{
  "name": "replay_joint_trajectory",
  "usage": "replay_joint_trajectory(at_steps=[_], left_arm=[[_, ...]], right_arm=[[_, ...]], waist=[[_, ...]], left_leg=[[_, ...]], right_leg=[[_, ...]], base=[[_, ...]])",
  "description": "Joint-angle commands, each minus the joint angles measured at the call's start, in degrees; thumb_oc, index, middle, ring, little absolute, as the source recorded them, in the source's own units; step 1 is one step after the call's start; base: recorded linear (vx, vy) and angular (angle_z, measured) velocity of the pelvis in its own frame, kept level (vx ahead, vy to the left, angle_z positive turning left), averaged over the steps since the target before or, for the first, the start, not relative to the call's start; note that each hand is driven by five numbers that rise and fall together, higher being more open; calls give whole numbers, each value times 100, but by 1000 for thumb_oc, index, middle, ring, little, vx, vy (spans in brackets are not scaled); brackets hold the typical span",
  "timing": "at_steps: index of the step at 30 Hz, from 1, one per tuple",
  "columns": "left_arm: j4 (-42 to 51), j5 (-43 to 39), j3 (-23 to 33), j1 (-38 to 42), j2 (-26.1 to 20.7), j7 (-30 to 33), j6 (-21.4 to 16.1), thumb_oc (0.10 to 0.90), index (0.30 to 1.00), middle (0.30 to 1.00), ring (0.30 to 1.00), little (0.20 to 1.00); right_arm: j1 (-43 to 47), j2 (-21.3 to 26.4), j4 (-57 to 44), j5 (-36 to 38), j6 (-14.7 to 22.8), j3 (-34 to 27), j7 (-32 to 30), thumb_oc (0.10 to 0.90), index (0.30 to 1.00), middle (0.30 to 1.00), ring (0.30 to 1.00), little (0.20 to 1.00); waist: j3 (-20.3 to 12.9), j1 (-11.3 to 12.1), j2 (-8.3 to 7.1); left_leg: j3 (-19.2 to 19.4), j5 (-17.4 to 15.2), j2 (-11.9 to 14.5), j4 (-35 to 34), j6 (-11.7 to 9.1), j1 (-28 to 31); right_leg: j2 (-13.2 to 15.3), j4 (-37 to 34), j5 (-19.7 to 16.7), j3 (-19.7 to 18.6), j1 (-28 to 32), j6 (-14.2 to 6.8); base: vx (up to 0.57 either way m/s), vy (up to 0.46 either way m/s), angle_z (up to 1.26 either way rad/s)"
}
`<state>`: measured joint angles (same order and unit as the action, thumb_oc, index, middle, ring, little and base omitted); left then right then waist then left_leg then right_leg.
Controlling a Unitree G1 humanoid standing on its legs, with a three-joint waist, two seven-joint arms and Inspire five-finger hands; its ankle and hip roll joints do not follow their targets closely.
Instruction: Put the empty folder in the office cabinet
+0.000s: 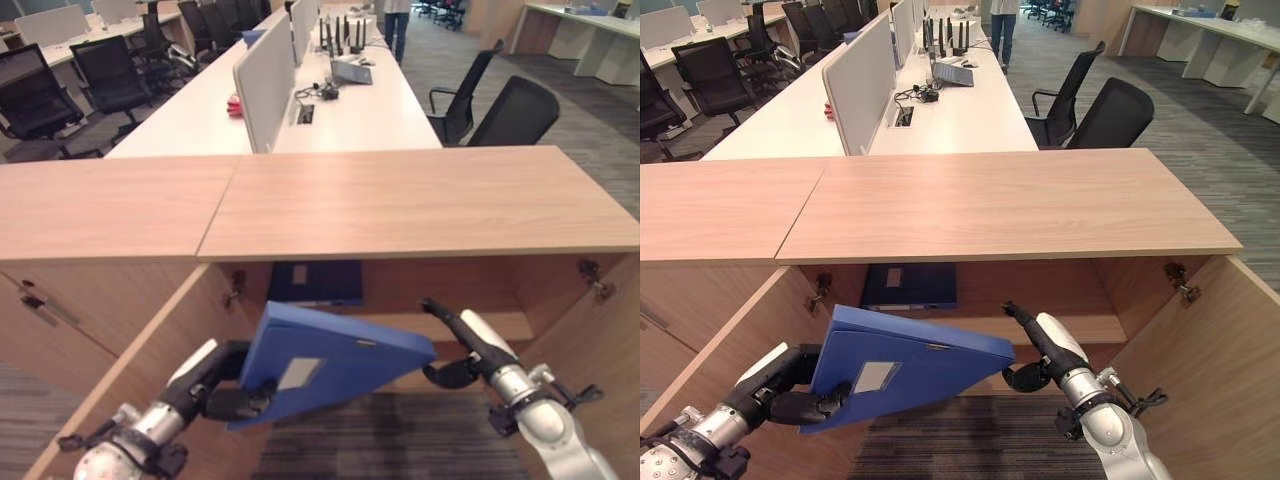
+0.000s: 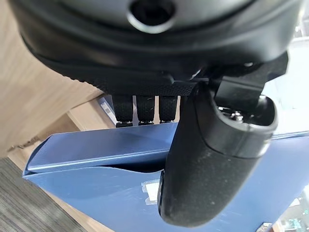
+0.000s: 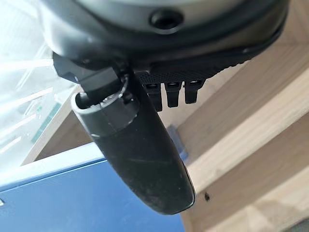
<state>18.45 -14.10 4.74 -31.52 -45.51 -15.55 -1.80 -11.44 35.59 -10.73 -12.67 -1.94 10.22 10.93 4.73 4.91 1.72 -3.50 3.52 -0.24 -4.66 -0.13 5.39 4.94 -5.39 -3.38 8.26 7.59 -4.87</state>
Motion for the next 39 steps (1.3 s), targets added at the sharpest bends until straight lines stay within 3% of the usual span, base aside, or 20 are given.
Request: replay_joint_trajectory(at_steps=[1,7,16,26,27,34,37,39], left_arm=[[409,219,57,858,-432,-33,-908,400,300,300,300,300],[530,-13,50,1159,-623,-5,-950,400,300,300,300,300],[654,80,156,1332,-560,17,-1003,400,300,300,300,300],[1037,-200,-202,1917,-645,-49,-1028,400,300,300,300,300],[1134,-322,-260,2052,-639,-35,-1038,400,300,300,300,300],[1497,-757,-633,2649,-714,-23,-1130,400,300,300,300,300],[1501,-788,-722,2689,-664,-25,-1131,400,300,300,300,300],[1438,-916,-830,2689,-542,5,-1129,400,300,300,300,300]], right_arm=[[1278,-204,-590,1013,749,618,289,800,900,900,900,900],[1566,-189,-230,1400,633,868,371,800,900,900,900,900],[1573,-168,39,1361,539,1022,550,800,900,900,900,900],[1966,-537,725,1303,525,1609,525,800,900,900,900,900],[2036,-670,927,1363,512,1804,563,400,300,300,300,300],[2325,-1039,1650,1611,523,2669,811,400,300,300,300,300],[2297,-1069,1622,1729,527,2676,806,400,300,300,300,300],[2117,-1208,1750,2181,491,2617,707,400,300,300,300,300]], waist=[[-268,10,-292],[-303,53,-311],[-317,73,-328],[-342,89,-335],[-348,95,-341],[-357,138,-396],[-362,143,-406],[-357,138,-417]], left_leg=[[-165,-573,-147,-34,106,221],[-154,-552,-135,-34,76,219],[-182,-557,-135,-34,64,223],[-190,-567,-132,-34,52,240],[-194,-571,-132,-34,51,240],[-217,-596,-132,-34,42,241],[-223,-601,-133,-34,45,243],[-218,-602,-142,-34,48,246]], right_leg=[[143,39,87,223,-45,-117],[149,39,77,241,-36,-117],[147,39,87,261,-28,-105],[144,39,99,253,-11,-102],[145,39,102,261,-6,-103],[146,39,112,269,23,-107],[148,39,112,275,28,-109],[151,39,104,281,36,-112]], base=[[-15,-12,4],[-3,-2,2],[0,0,0],[0,0,0],[0,0,0],[2,-1,1],[5,-1,-1],[0,0,0]])
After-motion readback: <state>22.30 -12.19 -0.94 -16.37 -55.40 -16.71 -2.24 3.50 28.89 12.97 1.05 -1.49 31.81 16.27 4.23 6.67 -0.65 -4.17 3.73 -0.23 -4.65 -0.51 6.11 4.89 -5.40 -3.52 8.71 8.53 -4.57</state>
